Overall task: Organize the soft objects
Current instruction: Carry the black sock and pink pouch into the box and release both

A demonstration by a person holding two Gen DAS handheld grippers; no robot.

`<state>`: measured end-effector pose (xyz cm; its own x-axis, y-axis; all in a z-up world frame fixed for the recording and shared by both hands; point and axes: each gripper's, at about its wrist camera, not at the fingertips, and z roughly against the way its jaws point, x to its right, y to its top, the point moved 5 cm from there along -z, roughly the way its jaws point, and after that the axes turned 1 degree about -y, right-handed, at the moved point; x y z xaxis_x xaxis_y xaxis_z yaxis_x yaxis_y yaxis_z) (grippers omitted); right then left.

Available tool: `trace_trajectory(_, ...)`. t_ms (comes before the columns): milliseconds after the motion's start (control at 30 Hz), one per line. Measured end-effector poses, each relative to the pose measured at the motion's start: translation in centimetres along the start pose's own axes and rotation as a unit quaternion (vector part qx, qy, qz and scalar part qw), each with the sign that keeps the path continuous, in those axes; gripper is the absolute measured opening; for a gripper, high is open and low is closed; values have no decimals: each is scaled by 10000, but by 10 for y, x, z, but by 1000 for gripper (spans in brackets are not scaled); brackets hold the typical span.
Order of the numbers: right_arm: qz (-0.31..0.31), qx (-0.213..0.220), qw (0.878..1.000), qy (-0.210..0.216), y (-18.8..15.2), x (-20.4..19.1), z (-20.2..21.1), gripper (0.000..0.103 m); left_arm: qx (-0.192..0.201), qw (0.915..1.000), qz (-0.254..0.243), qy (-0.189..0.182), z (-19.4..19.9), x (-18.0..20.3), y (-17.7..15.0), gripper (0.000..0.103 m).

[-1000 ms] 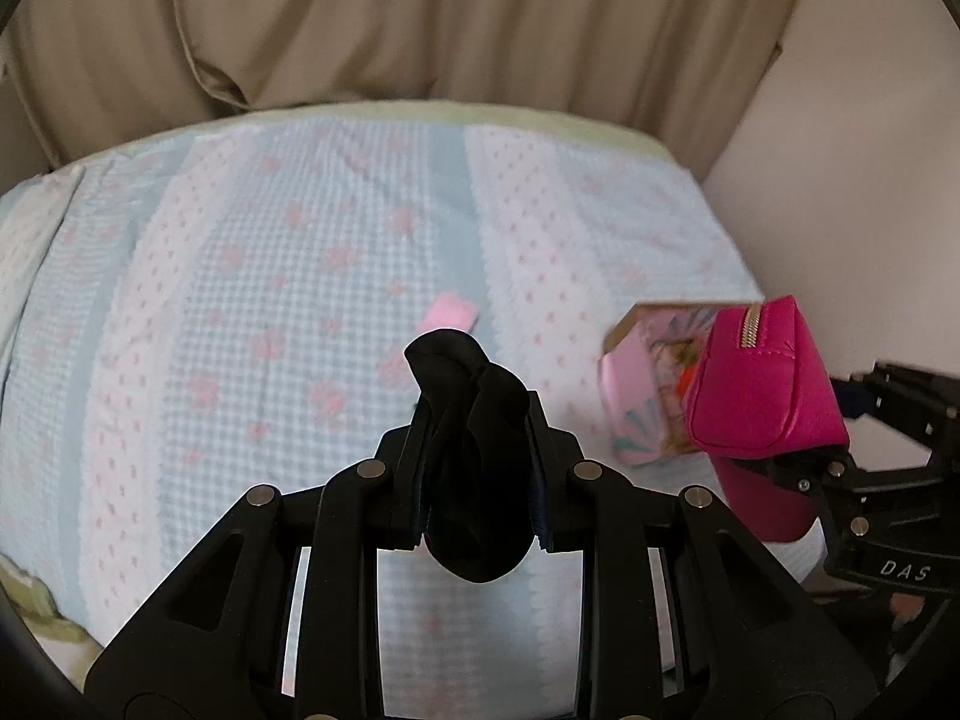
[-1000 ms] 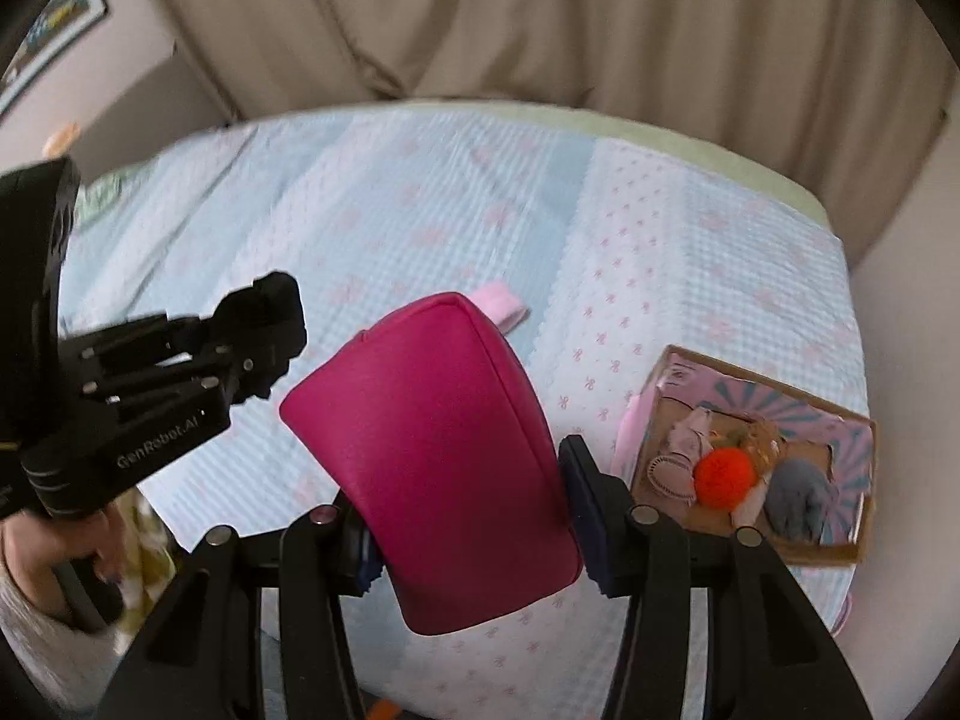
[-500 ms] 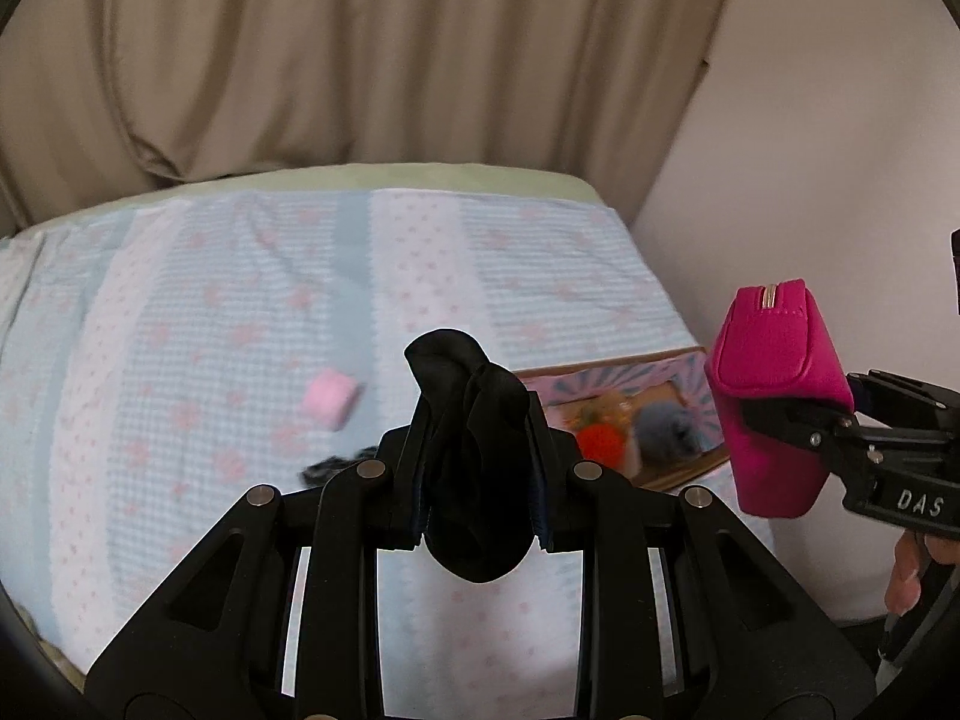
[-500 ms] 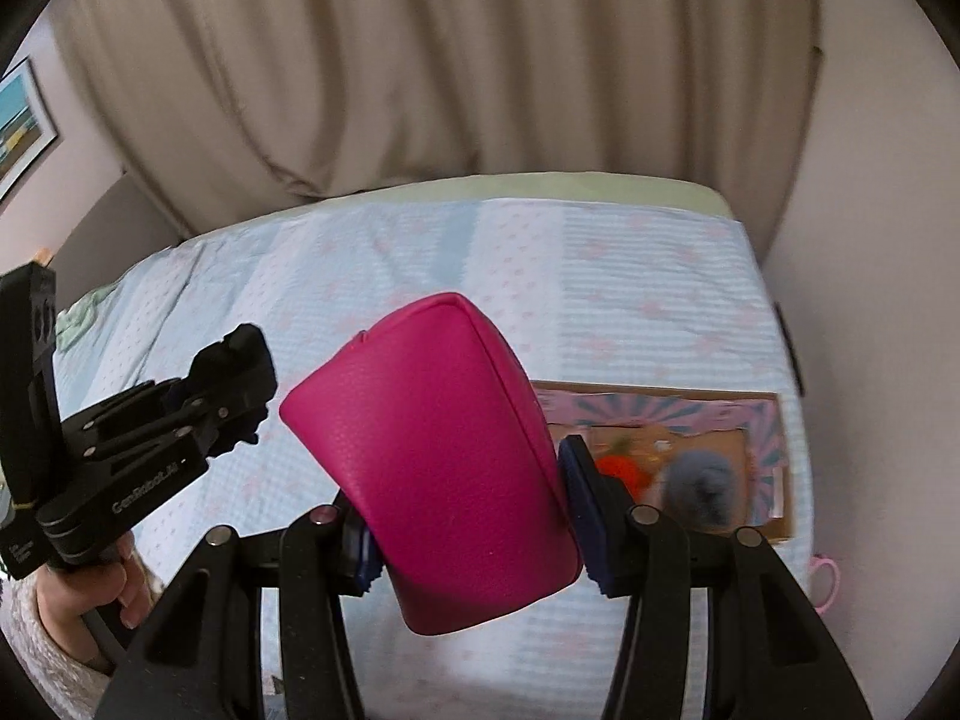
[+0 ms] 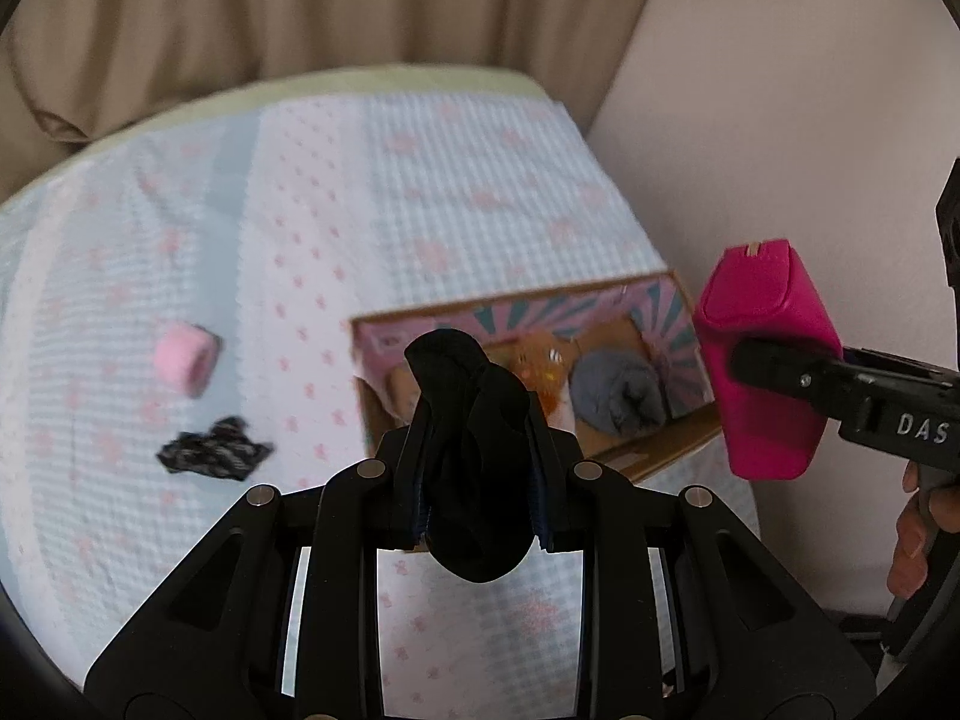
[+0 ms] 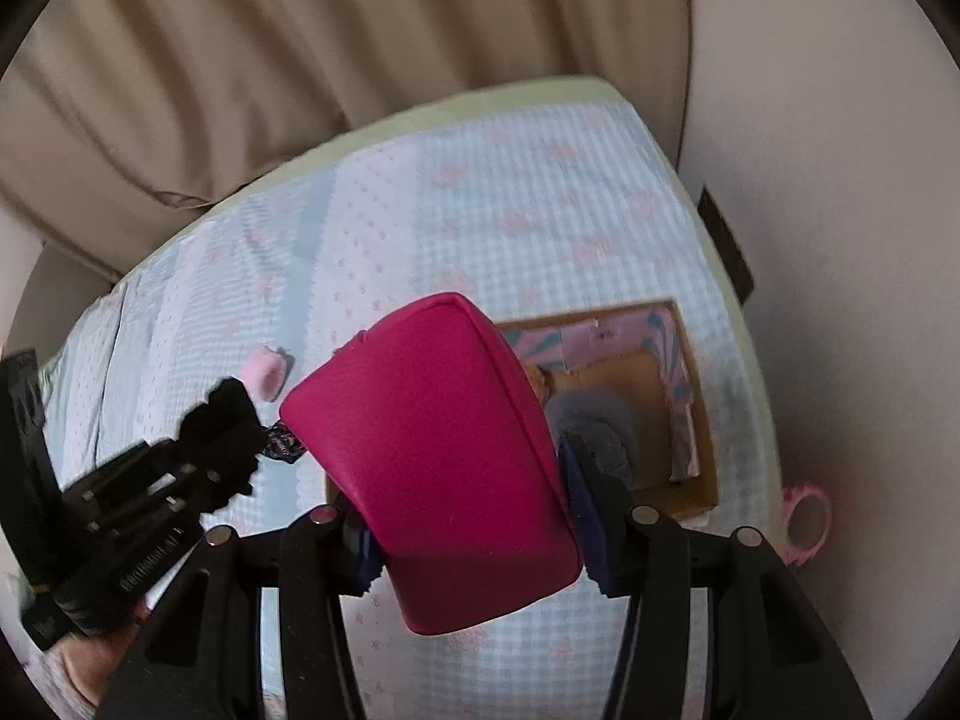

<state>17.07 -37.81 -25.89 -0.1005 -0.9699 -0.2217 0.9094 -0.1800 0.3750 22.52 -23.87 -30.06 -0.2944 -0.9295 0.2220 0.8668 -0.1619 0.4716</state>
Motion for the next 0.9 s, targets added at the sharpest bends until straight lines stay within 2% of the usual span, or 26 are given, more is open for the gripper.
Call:
trace_trajectory(267,-983,-491,9932,389,-15,25,-72,48,-607,9979,-199,-94,-90,2,0,22)
trace_trajectory(400,-1284,-675,9887,387,-22,33,-100,48,-808,9955,-500,-21,-118,-1,4,22)
trace_trajectory(533,-1435,-745,9862,355,-23,39,-110,49,-892,9937,-679,11,-128,-1,4,25)
trace_trajectory(567,-1442,-782,9859,344,-23,40,-112,49,-886,9935,-721,25,-129,0,5,35)
trace_trajectory(600,-1436,-872,9853,315,-23,42,-116,50,-877,9932,-762,50,-128,2,5,60)
trace_trajectory(633,-1424,-953,9848,282,-23,42,-118,50,-864,9930,-798,103,-128,2,6,72)
trace_trajectory(667,-1396,-1011,9847,260,-24,43,-120,54,-833,9927,-812,307,-127,1,7,86)
trace_trajectory(700,-1397,-987,9850,224,-24,46,-120,62,-808,9924,-809,452,-125,-2,8,91)
trace_trajectory(733,-1407,-919,9856,189,-23,49,-118,70,-808,9934,-733,355,-122,-6,7,93)
trace_trajectory(767,-1424,-850,9860,177,-23,52,-116,90,-824,9945,-614,202,-120,-10,6,94)
trace_trajectory(800,-1488,-744,9858,230,-24,56,-112,103,-827,9952,-496,140,-117,-15,4,95)
trace_trajectory(900,-1634,-621,9842,270,-26,64,-105,103,-839,9956,-354,218,-110,-24,-2,95)
